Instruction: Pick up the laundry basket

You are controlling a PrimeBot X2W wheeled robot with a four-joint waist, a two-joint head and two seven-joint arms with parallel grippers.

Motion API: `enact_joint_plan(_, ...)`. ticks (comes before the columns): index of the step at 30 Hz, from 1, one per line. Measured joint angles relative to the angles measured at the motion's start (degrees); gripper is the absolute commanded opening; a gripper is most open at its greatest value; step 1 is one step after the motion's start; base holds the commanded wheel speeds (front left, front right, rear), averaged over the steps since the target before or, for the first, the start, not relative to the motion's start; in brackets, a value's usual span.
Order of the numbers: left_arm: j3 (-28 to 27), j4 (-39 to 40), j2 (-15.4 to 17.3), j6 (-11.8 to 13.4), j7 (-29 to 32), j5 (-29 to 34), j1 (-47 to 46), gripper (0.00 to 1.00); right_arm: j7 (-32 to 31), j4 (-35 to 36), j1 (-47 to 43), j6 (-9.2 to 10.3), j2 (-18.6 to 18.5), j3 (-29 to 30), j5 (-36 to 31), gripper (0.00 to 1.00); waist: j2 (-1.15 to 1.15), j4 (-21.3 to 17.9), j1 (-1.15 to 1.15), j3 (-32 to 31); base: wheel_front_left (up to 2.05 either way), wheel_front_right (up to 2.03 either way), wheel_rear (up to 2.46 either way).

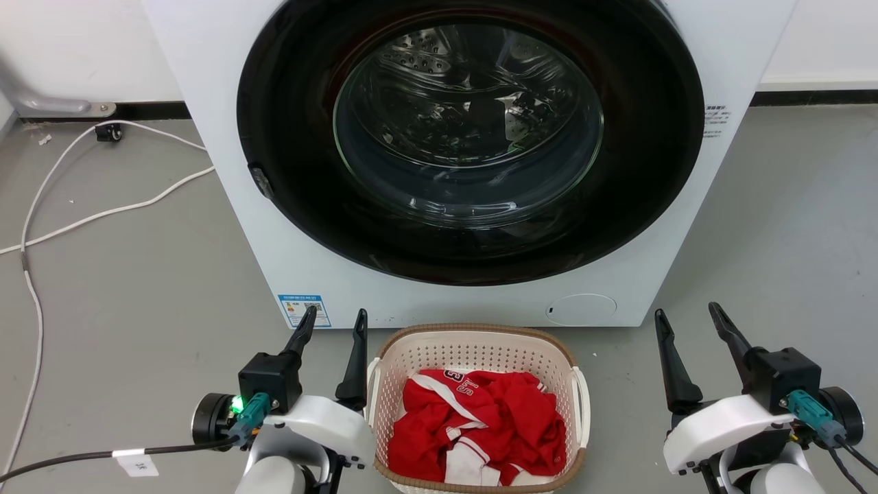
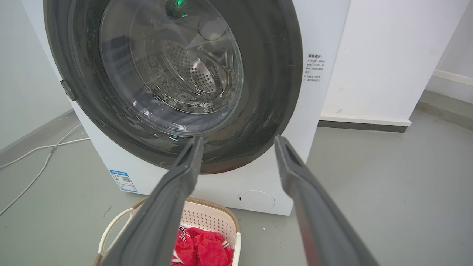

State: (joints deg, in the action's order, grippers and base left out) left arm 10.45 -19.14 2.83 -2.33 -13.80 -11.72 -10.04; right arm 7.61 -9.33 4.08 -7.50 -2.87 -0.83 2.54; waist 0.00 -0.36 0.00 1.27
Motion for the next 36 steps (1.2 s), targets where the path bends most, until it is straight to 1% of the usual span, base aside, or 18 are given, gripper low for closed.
enact_joint_plan(11, 0.7, -1.1, 0.0, 0.0, -1.1, 3.0, -0.5, 1.0, 0.2, 0.1, -0.5, 0.0, 0.0, 0.0, -2.1, 1.0, 0.0, 0.1, 0.0, -0.1, 0.0, 0.0, 0.0)
enact_joint_plan(30, 1.0, -1.9, 0.0, 0.3, -1.2, 1.4, -0.7, 1.0, -0.1, -0.2, -0.5, 0.0, 0.0, 0.4, -1.2, 1.0, 0.0, 0.3, 0.0, 0.3, 0.0, 0.0, 0.0)
enact_joint_plan(36, 0.9, -2.6, 0.0, 0.3, -1.2, 1.0, -1.3, 1.0, -0.6, -0.7, -0.5, 0.0, 0.0, 0.5, -1.2, 1.0, 0.0, 0.2, 0.0, 1.4, 0.0, 0.0, 0.0)
